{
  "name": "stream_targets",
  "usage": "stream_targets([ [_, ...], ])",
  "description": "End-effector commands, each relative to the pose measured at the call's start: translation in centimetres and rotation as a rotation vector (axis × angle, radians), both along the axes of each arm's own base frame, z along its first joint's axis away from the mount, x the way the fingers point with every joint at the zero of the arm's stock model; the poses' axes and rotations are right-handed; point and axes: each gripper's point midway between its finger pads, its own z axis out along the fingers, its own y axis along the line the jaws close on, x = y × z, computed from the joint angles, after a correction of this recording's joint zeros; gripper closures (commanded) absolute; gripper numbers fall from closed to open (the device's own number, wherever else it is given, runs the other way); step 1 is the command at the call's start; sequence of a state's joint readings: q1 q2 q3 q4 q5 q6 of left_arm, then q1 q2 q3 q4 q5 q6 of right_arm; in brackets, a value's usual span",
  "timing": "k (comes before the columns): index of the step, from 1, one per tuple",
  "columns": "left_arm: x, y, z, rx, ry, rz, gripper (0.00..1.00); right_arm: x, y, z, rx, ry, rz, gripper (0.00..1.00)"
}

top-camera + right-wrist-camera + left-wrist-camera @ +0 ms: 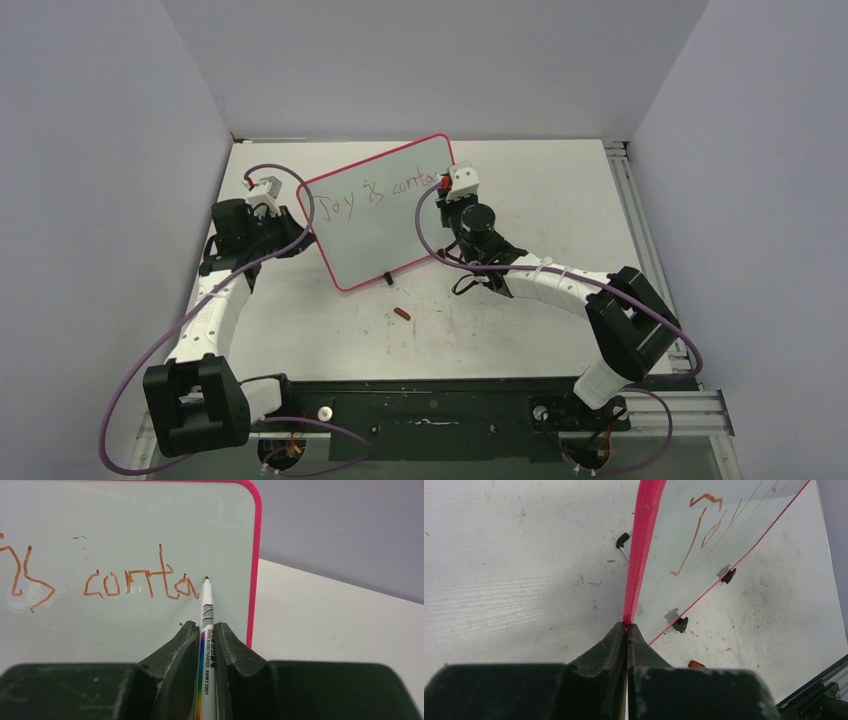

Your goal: Write a sentence on the whiteboard

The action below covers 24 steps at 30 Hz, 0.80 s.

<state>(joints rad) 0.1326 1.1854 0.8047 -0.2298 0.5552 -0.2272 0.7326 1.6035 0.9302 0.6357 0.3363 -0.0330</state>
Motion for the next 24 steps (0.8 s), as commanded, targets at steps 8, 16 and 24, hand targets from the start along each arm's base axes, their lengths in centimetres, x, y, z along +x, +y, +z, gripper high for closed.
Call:
stream_targets([
  [8,0.8,-0.3,2.6,0.007,-0.094,-0.025,1.00,0.8,1.1,3.4,0.052,-0.084,0.031,0.95],
  [16,0.8,-0.2,2.7,0.008,-0.094,-0.025,1.00,0.2,1.0,2.1,0.030,-0.057,0.045,0.95],
  [24,0.8,-0.3,2.7,0.008,-0.095,-0.025,1.00,-0.6,0.5,0.4,0.001,-0.023,0.031,0.95],
])
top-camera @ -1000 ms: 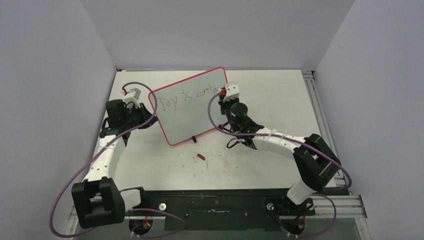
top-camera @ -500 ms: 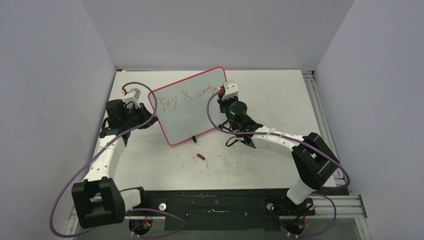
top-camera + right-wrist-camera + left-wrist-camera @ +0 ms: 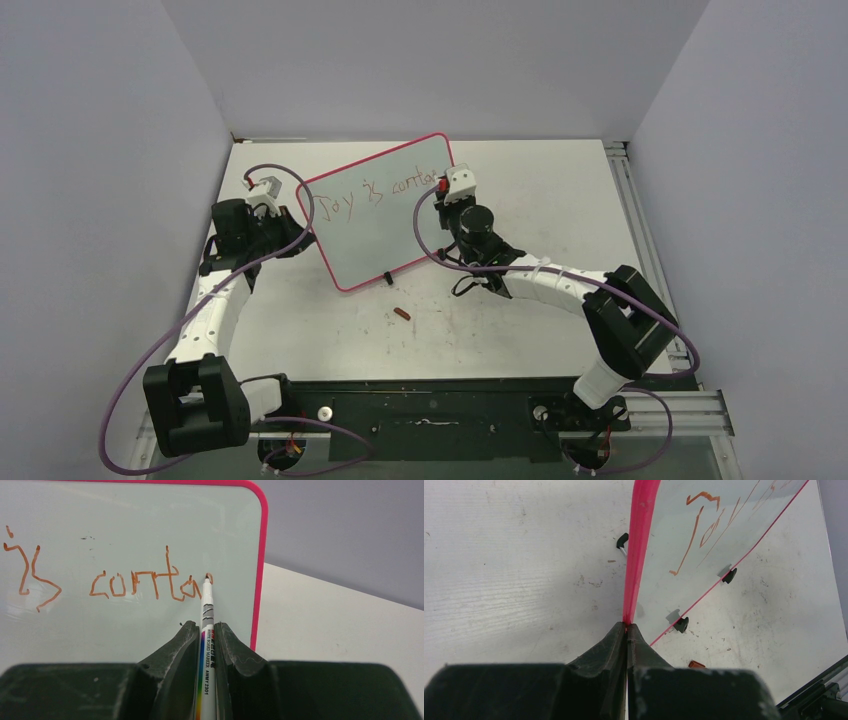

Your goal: Write a sentence on the whiteboard

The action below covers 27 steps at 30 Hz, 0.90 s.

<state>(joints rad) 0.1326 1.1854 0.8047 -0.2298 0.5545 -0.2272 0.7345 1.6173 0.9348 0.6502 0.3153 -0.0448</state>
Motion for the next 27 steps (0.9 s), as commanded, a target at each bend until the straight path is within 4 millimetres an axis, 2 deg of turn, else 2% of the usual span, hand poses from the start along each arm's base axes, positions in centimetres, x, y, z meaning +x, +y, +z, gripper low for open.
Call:
stream_targets([
  [1,0.8,-0.3,2.7,0.007,-0.096,-0.025,1.00,-0.7,-0.1,0.4,0.007,-0.011,0.006,0.95],
  [7,0.7,-0.3,2.7,0.006,-0.095,-0.027,1.00,-0.8,-0.6,-0.1,0.004,-0.004,-0.015,0.95],
  [27,0.8,-0.3,2.7,0.007,-0.096,-0.027,1.00,0.6,0.0,3.0,0.025,-0.074,-0.032,0.95],
])
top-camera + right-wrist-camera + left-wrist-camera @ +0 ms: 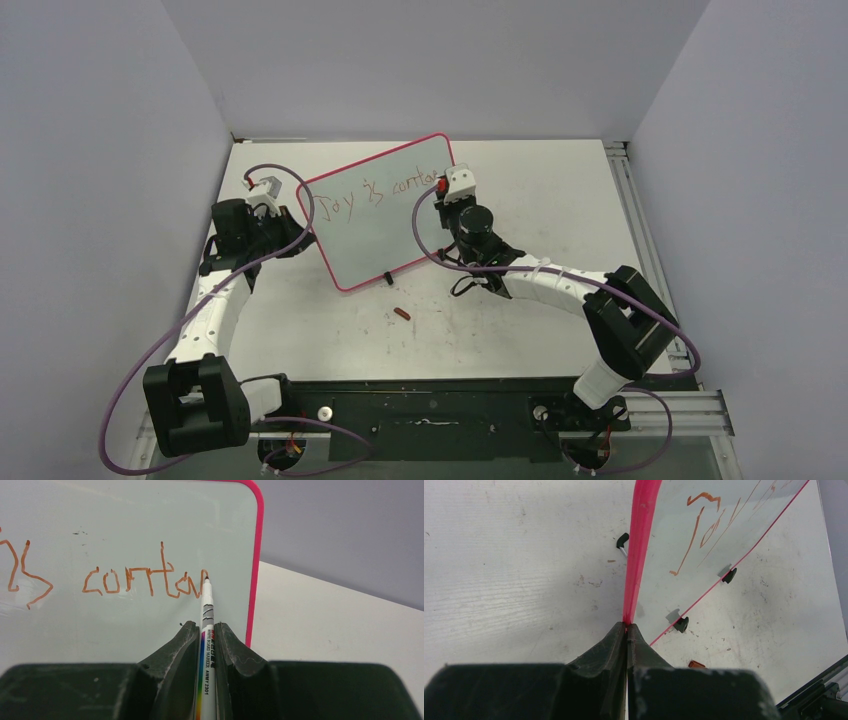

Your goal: Write a sentence on the whiteboard

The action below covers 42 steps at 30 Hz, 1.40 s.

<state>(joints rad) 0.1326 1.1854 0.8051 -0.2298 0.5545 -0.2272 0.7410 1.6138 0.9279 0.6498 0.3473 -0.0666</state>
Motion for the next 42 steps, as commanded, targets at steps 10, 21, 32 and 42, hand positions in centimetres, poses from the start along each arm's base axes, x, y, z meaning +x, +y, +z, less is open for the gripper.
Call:
stream_targets([
  [10,0.7,-0.3,2.7,0.007,-0.096,-0.026,1.00,0.5,0.2,1.3,0.027,-0.035,-0.011,0.95],
  [21,0.8,-0.3,2.8,0.005,-0.097,-0.027,1.00,-0.6,-0.3,-0.8,0.013,0.016,-0.010,0.95],
  [32,0.7,-0.4,2.8,0.002,-0.099,-0.029,1.00,-2.0,0.2,-2.4,0.003,0.054,0.004,0.95],
  [42,0.6,-0.4,3.0,0.002,-0.105,-0.029,1.00,-2.4,1.3,-1.1,0.012,0.026,0.023,0.95],
])
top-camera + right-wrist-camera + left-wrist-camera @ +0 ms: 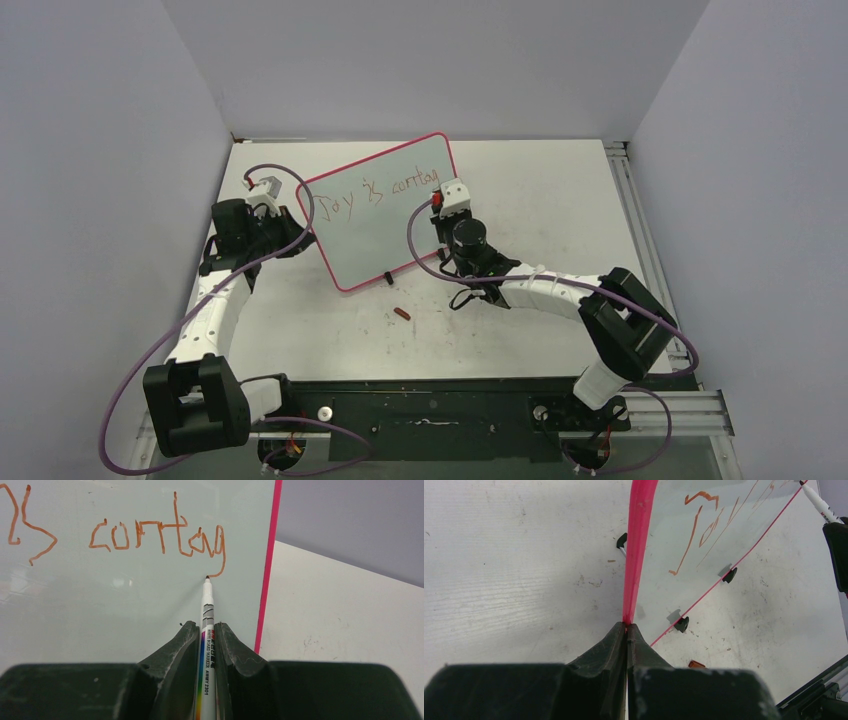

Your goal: Write a sentence on the whiteboard

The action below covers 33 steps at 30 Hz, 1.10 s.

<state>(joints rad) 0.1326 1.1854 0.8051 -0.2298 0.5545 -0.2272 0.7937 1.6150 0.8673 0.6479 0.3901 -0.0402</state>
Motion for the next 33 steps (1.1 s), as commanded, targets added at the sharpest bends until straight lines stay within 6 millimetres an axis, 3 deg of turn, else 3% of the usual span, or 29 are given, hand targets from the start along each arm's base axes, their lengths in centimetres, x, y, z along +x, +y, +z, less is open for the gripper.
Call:
stream_targets([
  [1,0.6,-0.4,3.0,0.002,-0.105,-0.030,1.00,-0.4,0.6,1.8,0.035,-0.029,0.012,0.95],
  [12,0.8,0.0,2.8,0.013,-0.097,-0.007,1.00,-0.5,-0.2,3.2,0.049,-0.048,-0.021,0.95],
  [25,0.8,0.2,2.8,0.019,-0.097,0.001,1.00,-2.2,-2.8,7.6,0.118,-0.079,-0.019,0.95],
  [33,0.8,0.1,2.8,0.016,-0.096,-0.002,1.00,-1.4,-3.9,7.9,0.158,-0.052,0.024,0.95],
])
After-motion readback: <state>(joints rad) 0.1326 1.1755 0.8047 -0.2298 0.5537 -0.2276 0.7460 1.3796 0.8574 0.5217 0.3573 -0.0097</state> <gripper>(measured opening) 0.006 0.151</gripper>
